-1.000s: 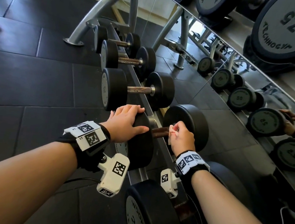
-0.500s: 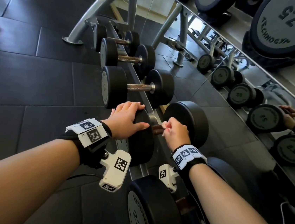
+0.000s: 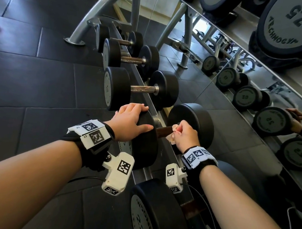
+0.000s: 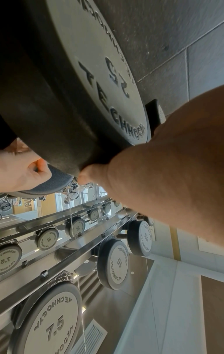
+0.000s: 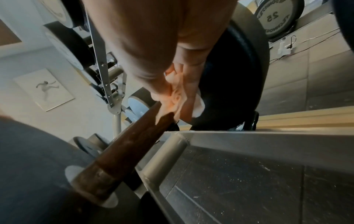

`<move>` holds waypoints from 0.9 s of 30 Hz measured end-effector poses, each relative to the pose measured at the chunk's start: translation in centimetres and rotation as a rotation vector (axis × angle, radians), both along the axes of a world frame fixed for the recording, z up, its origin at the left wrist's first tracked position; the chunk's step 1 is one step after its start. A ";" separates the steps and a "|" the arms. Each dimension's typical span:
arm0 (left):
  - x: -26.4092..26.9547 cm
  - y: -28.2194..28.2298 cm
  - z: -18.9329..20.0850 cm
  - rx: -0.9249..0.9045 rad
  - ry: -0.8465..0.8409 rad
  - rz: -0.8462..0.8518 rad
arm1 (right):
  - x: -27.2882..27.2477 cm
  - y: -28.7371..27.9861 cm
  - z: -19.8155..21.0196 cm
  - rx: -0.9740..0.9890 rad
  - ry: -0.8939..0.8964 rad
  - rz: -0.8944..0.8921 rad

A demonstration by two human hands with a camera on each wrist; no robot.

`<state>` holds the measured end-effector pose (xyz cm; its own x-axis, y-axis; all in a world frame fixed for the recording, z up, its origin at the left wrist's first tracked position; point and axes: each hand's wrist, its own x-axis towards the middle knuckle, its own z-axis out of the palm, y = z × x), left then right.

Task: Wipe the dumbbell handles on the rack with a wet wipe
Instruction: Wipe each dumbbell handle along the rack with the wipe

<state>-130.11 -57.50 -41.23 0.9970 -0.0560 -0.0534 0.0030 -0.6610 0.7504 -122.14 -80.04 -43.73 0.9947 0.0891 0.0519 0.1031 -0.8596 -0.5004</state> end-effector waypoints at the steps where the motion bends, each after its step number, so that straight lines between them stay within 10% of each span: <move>1: 0.0 0.0 0.0 0.000 -0.001 -0.001 | -0.1 0.1 0.0 0.019 0.007 0.020; 10: 0.0 -0.2 0.1 0.004 -0.019 0.013 | -1.6 3.3 1.1 -0.056 0.169 0.382; 18: -0.1 -0.2 0.3 0.010 0.015 0.010 | 0.4 0.6 2.6 -0.183 0.106 0.124; 27: -0.2 -0.3 0.7 0.006 0.025 0.010 | -0.3 2.6 1.0 -0.063 0.233 0.382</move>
<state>-130.32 -57.78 -40.54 0.9958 -0.0455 -0.0791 0.0288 -0.6654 0.7459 -122.43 -77.47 -42.69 0.8742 0.4480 -0.1872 0.3095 -0.8113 -0.4960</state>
